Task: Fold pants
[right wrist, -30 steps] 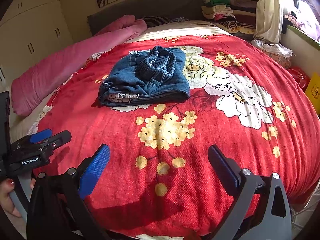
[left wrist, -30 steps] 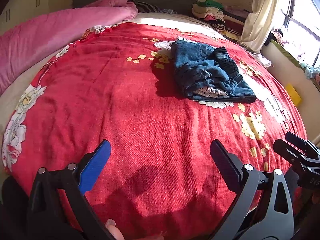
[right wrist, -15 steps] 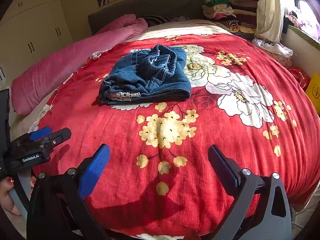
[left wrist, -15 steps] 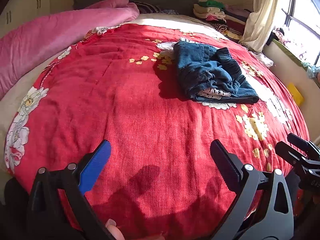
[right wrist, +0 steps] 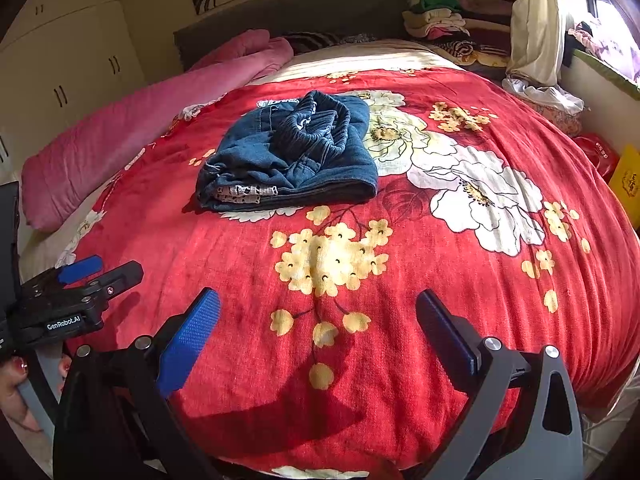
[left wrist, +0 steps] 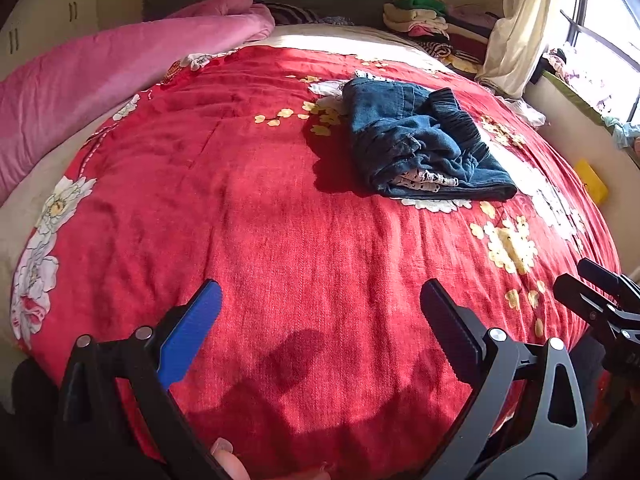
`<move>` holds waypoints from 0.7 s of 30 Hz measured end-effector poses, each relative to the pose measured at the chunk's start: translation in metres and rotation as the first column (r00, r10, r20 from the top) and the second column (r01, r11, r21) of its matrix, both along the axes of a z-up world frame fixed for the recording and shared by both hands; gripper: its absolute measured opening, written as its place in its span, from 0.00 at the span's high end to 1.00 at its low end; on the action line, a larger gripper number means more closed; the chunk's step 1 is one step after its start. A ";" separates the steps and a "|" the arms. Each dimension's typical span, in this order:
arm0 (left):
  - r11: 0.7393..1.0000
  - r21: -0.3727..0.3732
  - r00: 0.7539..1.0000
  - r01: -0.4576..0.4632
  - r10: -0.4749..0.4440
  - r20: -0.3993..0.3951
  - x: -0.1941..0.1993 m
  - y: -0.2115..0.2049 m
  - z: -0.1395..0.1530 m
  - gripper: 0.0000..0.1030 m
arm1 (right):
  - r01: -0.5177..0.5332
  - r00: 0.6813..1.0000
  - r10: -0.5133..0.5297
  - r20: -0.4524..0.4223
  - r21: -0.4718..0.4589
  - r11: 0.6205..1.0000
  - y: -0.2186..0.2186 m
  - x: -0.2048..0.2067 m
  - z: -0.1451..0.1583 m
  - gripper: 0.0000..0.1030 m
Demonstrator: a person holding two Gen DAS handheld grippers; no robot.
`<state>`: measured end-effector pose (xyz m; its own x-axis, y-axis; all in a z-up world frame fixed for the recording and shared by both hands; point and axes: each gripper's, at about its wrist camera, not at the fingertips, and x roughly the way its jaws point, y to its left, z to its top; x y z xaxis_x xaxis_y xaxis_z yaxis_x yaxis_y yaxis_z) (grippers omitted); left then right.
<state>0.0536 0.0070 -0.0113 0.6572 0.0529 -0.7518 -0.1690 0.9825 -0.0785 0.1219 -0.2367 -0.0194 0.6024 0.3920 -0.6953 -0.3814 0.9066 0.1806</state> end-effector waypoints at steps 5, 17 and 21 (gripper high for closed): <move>1.000 0.005 1.000 0.001 -0.001 0.001 0.000 0.000 0.000 0.09 | 0.001 1.000 -0.001 -0.001 -0.001 1.000 0.000 -0.001 0.000 0.05; 1.000 0.015 1.000 -0.003 0.003 -0.006 0.000 0.000 0.001 0.09 | 0.004 1.000 -0.004 -0.001 -0.007 1.000 -0.001 -0.001 0.000 0.05; 1.000 0.007 1.000 0.003 -0.003 -0.009 0.000 -0.001 0.001 0.09 | 0.005 1.000 -0.005 -0.003 -0.009 1.000 0.000 0.000 0.000 0.05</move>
<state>0.0538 0.0065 -0.0104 0.6507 0.0561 -0.7573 -0.1669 0.9834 -0.0706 0.1222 -0.2369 -0.0198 0.6026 0.3826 -0.7004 -0.3763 0.9101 0.1735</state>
